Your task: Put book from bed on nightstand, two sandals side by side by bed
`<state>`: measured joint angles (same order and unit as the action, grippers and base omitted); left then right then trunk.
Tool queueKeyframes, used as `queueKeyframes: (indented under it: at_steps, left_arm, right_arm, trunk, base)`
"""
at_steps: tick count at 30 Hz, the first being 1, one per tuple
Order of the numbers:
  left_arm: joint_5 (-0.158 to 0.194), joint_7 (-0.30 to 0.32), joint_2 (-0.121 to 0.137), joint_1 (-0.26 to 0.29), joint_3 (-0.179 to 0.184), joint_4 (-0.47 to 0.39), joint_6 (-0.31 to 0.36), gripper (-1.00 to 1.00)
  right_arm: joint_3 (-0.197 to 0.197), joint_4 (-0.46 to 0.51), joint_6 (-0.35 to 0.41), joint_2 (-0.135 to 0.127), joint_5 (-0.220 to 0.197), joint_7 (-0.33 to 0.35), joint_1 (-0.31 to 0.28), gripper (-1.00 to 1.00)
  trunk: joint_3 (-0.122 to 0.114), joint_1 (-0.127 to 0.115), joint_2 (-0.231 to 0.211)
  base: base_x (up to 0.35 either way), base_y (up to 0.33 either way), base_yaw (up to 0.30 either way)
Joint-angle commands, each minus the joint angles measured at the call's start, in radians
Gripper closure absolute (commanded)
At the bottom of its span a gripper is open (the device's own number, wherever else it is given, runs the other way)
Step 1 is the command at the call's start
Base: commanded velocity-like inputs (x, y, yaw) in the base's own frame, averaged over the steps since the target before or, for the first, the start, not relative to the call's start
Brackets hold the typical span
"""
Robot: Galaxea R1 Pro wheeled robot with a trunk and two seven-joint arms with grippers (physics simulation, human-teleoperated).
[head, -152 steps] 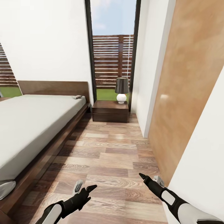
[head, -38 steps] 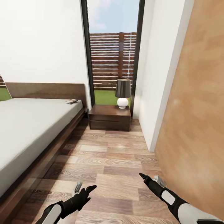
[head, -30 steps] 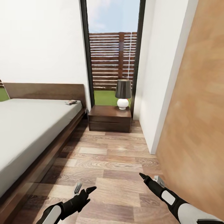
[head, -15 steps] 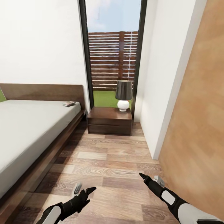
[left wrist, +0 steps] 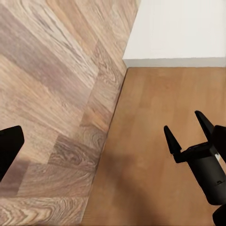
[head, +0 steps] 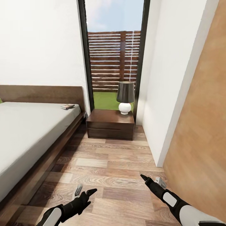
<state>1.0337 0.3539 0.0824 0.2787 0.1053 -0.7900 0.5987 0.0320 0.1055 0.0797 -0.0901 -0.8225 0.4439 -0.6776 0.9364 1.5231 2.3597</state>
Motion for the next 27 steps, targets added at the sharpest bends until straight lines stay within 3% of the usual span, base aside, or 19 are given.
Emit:
queueKeyframes:
  at_steps: [1,11,27]
  left_arm:
    - [0.005,0.000,0.001,0.001,0.002,0.000,0.003,-1.00]
    - [0.005,0.000,0.001,0.001,0.002,0.000,0.003,-1.00]
    - [0.005,0.000,0.002,0.001,0.002,0.000,0.003,-1.00]
  right_arm:
    - [0.003,0.000,0.006,0.000,-0.010,0.003,0.000,-1.00]
    - [0.003,0.000,0.006,0.000,-0.010,0.001,0.000,-1.00]
    - [0.003,0.000,0.006,0.000,-0.010,0.002,0.000,-1.00]
  trunk:
    - [0.001,0.000,0.000]
    - [0.001,0.000,0.000]
    - [0.001,0.000,0.000]
  base:
    - [0.236,0.000,0.000]
    - [0.236,0.000,0.027]
    - [0.236,0.000,0.188]
